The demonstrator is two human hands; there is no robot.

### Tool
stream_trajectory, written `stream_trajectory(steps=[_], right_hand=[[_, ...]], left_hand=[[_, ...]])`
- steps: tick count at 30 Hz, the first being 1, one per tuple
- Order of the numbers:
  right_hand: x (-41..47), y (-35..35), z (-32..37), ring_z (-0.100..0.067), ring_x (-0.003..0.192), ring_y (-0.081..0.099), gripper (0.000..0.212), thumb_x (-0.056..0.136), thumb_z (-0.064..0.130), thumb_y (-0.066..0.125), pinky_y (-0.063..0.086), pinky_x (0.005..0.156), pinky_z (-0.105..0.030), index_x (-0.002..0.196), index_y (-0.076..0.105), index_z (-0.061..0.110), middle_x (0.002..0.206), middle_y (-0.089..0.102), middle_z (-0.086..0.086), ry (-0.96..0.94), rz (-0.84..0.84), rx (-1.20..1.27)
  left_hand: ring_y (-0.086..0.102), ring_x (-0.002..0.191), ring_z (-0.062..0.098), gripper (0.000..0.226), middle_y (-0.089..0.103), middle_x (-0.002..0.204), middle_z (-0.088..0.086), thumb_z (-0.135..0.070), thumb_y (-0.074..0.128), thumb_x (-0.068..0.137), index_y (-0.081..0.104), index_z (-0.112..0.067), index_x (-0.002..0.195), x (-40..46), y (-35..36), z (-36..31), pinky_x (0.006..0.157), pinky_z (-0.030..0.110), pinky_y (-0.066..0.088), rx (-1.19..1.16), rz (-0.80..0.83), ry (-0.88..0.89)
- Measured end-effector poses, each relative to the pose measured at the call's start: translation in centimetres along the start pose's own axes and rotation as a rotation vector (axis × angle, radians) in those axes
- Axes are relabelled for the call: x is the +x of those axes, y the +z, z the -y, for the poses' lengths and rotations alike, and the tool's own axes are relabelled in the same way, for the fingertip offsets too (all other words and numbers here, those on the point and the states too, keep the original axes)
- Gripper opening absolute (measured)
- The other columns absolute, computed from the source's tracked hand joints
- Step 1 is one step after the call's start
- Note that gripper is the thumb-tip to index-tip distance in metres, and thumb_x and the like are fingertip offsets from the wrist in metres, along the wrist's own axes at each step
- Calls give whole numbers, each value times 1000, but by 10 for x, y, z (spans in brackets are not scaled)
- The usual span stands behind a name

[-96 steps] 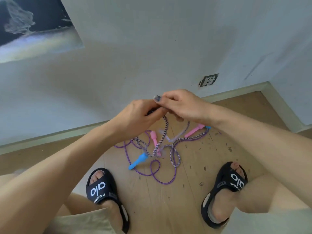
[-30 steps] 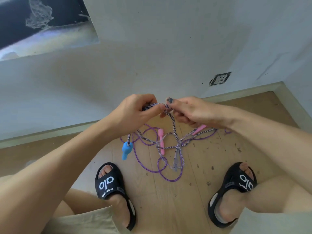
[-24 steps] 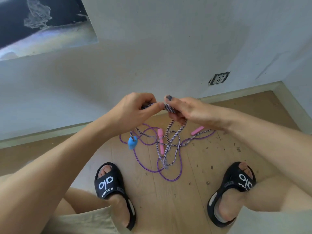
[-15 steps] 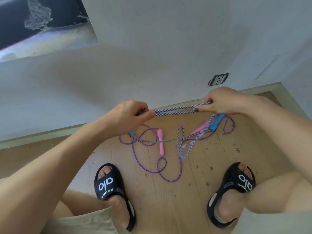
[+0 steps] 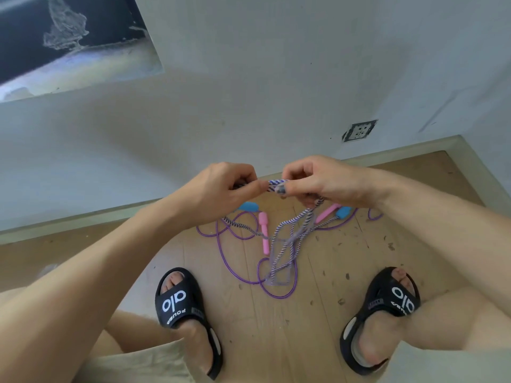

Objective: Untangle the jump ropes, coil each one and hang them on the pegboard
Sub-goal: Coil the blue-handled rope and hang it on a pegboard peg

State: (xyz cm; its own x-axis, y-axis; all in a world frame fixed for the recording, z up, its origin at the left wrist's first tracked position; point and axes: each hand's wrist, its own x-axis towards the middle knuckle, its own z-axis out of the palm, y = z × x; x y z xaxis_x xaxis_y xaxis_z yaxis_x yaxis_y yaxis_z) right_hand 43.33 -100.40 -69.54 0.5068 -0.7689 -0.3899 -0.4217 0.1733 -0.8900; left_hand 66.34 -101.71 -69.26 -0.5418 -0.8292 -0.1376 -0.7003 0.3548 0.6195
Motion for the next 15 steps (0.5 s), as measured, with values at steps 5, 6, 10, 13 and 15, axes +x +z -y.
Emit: stream_trajectory(steps=[5, 6, 10, 13, 15], right_hand=[[-3, -37, -13, -13, 49, 40, 36, 87, 28, 73, 33, 52, -28, 64, 49, 15, 57, 47, -3, 157, 55, -506], [-5, -47, -18, -14, 51, 39, 38, 86, 30, 74, 32, 54, -30, 62, 46, 16, 57, 47, -1, 231, 61, -617], [-12, -56, -30, -15, 64, 54, 13, 84, 27, 73, 43, 61, -27, 87, 67, 17, 73, 64, 2, 620, 85, -994], [-5, -31, -28, -12, 110, 60, 57, 82, 22, 76, 51, 94, -30, 134, 53, 23, 123, 62, 6, 443, 111, -750], [2, -7, -16, -5, 122, 57, 59, 87, 13, 72, 48, 96, -21, 139, 47, 22, 133, 61, 6, 198, 103, -200]], left_hand=[[37, 53, 15, 41, 42, 53, -3, -52, 54, 95, 51, -20, 70, -4, -1, 18, 52, 32, 34, 205, 31, 4], [37, 52, 15, 42, 41, 53, -3, -52, 53, 95, 50, -19, 69, -3, -2, 21, 52, 33, 34, 222, 29, -1], [35, 53, 15, 42, 40, 54, -2, -50, 52, 97, 50, -17, 69, -2, -3, 20, 52, 31, 32, 203, 13, 3], [31, 54, 14, 43, 36, 56, -3, -44, 52, 99, 48, -13, 69, -1, 0, 6, 50, 25, 27, 112, -10, 35], [28, 54, 14, 45, 34, 57, -3, -42, 52, 100, 47, -9, 70, 0, 1, -4, 49, 24, 27, 58, -19, 49]])
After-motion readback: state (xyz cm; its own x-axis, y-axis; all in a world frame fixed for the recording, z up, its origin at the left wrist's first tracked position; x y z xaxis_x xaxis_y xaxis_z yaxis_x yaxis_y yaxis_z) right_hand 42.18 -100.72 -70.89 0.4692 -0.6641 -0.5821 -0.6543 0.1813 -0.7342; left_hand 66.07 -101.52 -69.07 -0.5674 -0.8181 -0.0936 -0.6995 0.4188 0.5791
